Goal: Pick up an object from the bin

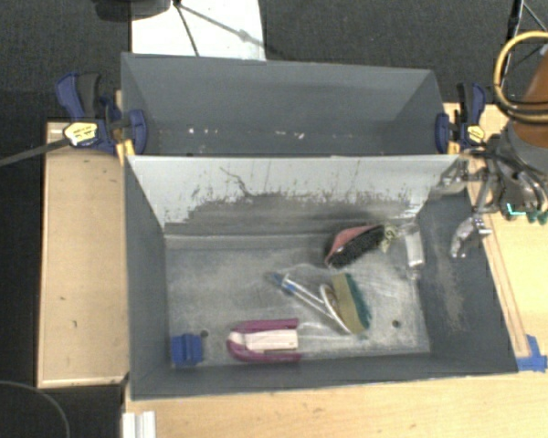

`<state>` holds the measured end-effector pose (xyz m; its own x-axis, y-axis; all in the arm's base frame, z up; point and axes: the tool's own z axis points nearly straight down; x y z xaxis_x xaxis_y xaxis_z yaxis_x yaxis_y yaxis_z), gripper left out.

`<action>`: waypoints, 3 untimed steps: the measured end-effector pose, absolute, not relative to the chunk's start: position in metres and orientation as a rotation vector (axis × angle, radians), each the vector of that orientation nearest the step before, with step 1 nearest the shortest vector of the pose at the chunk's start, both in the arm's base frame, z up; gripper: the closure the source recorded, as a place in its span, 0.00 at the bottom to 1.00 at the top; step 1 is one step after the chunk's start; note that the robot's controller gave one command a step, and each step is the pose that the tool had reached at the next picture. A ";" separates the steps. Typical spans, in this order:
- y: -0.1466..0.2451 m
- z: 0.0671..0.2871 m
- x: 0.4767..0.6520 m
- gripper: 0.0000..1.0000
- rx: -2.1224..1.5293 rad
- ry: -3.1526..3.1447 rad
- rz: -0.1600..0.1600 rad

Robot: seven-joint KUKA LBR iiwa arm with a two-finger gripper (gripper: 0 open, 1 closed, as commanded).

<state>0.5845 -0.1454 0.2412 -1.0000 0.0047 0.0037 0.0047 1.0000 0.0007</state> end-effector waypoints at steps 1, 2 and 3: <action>-0.026 0.073 0.569 0.00 -0.112 -3.149 0.002; 0.093 0.074 0.556 0.00 0.331 -3.138 0.008; 0.079 0.101 0.578 0.00 -0.212 -3.141 -0.002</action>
Offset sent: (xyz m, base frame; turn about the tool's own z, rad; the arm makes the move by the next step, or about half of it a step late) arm -0.0190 0.1192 -0.1712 0.0673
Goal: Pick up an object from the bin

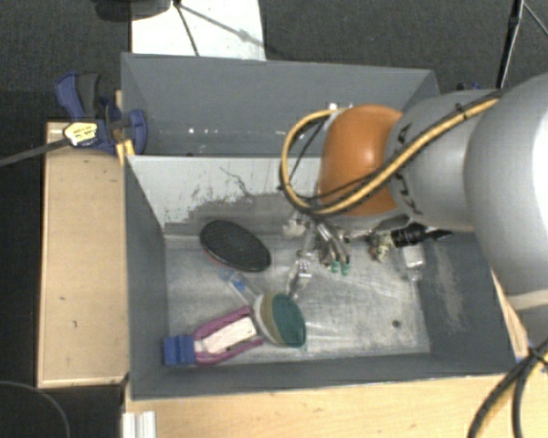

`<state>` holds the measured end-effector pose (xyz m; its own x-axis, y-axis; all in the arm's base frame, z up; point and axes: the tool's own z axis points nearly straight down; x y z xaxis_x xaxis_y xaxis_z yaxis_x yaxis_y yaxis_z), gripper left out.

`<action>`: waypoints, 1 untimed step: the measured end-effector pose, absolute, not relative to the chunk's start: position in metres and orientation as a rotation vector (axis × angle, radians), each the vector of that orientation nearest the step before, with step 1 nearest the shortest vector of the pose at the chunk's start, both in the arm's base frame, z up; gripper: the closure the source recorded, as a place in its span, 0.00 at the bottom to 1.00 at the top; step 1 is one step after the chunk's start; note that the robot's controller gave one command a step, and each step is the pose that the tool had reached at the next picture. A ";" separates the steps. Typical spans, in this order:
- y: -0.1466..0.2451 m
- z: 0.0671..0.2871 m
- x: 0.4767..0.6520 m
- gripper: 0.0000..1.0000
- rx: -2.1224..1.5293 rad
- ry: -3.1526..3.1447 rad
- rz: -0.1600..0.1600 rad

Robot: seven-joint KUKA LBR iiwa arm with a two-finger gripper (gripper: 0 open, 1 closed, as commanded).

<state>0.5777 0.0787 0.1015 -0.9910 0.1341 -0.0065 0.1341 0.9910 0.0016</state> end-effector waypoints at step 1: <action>0.198 0.074 0.577 0.00 0.203 3.116 0.010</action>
Offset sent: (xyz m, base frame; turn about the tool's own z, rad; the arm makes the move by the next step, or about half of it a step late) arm -0.0049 0.1150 -0.0315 0.0006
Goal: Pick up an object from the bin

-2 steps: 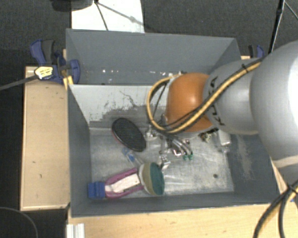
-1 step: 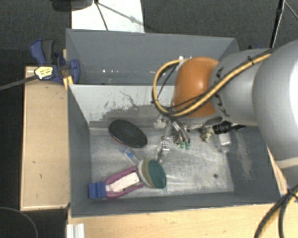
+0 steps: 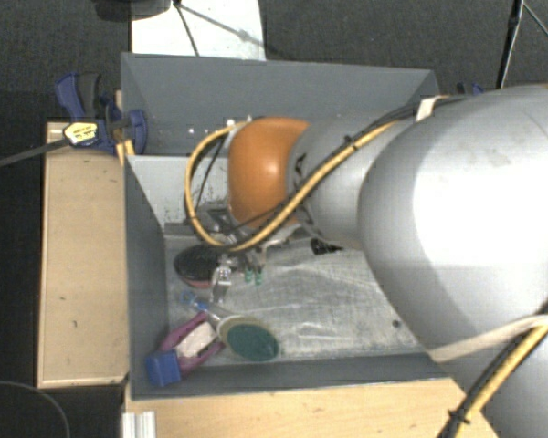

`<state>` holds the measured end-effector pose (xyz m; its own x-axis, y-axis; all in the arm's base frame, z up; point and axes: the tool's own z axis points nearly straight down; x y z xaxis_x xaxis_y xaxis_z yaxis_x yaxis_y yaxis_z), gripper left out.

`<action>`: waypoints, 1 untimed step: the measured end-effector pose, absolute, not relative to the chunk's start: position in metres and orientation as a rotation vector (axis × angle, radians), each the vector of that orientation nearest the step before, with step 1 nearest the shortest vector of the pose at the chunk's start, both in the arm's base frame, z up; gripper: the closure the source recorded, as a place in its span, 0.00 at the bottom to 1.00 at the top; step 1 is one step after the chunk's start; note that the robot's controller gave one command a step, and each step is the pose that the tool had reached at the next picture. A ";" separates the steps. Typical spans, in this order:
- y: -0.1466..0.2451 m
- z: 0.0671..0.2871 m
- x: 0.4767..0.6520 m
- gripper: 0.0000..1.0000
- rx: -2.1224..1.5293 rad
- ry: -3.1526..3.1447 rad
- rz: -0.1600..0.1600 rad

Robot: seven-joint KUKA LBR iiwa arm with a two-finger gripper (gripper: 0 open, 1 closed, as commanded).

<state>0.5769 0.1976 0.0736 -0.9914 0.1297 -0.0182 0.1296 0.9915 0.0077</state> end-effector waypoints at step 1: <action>0.197 0.075 0.578 0.00 0.198 3.127 0.004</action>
Offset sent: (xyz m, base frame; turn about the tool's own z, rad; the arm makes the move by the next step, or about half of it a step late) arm 0.0000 0.0000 0.0000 -0.0001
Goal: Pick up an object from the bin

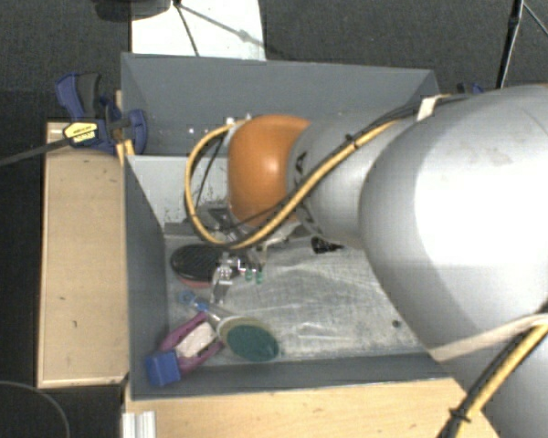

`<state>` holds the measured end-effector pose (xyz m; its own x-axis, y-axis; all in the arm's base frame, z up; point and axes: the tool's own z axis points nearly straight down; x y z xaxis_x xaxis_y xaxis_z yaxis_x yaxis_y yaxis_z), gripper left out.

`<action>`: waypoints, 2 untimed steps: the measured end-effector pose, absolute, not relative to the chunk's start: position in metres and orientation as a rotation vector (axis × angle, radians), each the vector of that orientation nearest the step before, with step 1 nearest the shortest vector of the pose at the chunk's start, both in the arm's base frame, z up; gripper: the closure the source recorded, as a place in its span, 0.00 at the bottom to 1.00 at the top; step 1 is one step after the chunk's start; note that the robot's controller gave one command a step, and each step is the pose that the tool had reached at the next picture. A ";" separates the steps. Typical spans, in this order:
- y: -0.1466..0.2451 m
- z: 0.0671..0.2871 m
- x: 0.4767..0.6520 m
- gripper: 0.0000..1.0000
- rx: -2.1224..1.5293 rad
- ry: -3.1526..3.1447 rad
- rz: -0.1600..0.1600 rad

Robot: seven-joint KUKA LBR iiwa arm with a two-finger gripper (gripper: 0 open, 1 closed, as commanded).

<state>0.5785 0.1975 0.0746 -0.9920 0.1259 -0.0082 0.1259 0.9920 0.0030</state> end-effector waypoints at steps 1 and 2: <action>0.198 0.076 0.579 1.00 0.191 3.126 0.004; 0.198 0.123 0.580 1.00 0.182 3.129 0.004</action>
Offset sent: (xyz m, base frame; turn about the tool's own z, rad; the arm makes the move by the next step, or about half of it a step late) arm 0.0000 0.0000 0.0000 0.0000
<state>0.5805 0.1981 0.1226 -0.9932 0.1158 -0.0076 0.1158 0.9933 0.0032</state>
